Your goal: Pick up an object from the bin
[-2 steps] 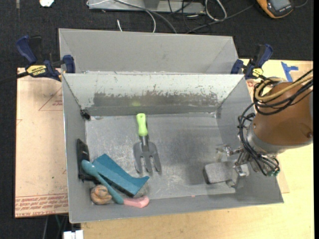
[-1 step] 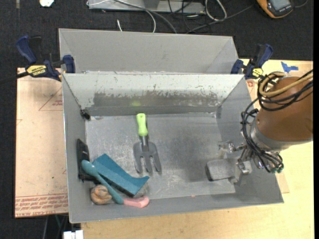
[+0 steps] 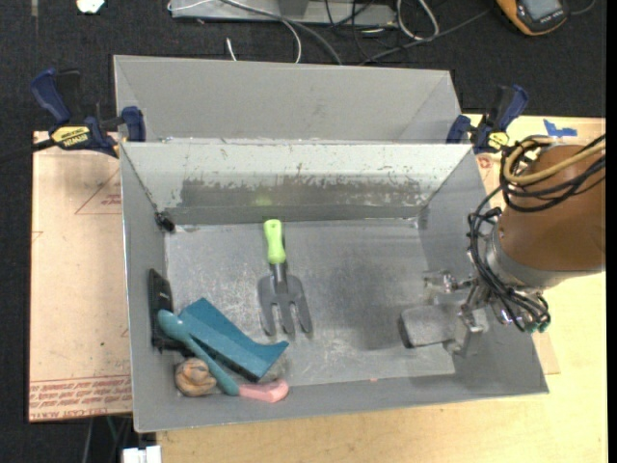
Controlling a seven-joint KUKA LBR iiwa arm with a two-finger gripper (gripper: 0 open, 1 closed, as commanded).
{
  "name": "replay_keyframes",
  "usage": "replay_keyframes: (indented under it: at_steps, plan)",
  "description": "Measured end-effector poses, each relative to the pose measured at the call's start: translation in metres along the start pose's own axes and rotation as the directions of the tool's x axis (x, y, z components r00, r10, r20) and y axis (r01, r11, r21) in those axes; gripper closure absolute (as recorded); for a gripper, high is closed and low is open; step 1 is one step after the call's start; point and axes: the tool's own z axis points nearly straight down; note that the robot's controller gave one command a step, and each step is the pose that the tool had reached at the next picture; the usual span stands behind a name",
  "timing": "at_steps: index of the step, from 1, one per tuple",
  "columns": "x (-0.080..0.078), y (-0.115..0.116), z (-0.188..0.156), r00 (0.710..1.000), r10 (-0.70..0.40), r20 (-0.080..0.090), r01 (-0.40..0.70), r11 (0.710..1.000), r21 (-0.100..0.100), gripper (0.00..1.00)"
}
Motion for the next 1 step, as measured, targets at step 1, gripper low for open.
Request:
replay_keyframes:
  at_steps: [1]
  plan:
    - [-0.0003, 0.0, -0.0006, 1.0, 0.001, 0.001, -0.001, 1.0, 0.0, 1.0]
